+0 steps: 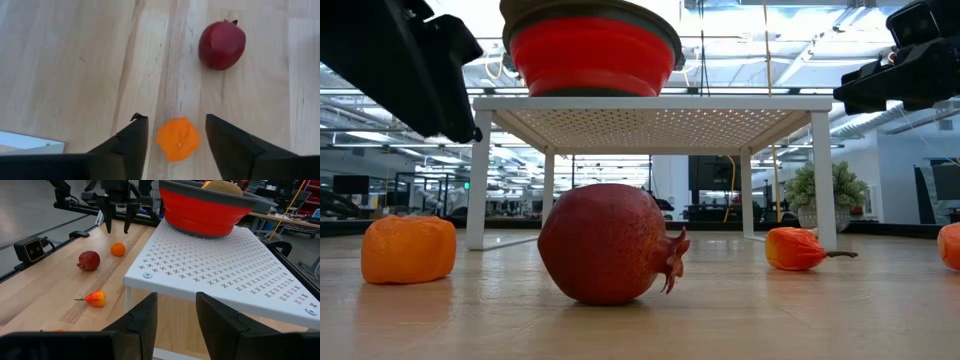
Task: Pick & Place Fruit
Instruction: Put the orange into the strainer bowl on the shelf
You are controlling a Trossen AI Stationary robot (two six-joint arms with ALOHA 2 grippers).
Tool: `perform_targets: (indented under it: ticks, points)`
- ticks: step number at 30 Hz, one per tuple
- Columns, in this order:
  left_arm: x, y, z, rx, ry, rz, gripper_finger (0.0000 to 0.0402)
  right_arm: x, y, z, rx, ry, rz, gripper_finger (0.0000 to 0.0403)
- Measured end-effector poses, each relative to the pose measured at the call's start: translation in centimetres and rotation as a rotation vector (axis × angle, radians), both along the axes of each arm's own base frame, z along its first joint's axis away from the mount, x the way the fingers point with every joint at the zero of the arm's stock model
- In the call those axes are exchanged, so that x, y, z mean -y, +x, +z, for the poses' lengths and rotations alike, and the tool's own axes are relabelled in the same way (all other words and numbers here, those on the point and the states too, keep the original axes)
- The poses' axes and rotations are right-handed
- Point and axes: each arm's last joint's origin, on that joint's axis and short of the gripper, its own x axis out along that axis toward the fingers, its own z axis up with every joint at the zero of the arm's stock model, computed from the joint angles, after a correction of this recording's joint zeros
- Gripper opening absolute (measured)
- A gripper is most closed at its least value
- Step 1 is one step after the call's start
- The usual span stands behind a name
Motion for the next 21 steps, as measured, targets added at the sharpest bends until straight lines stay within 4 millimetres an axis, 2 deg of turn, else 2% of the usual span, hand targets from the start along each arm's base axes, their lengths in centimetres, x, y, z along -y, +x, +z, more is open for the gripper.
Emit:
perform_targets:
  ticks: [11,17,21]
  points:
    - [0.0,0.0,0.0,-0.003,-0.001,0.008,0.0267,0.0,0.0,0.0,0.0,0.001,0.0,0.013]
    - [0.0,0.1,-0.4,-0.014,0.035,-0.043,0.0278,0.0,0.0,0.0,0.0,0.001,0.0,0.013]
    - [0.4,0.4,-1.9,-0.052,0.065,-0.079,0.0278,0.0,0.0,0.0,0.0,0.0,0.0,0.013]
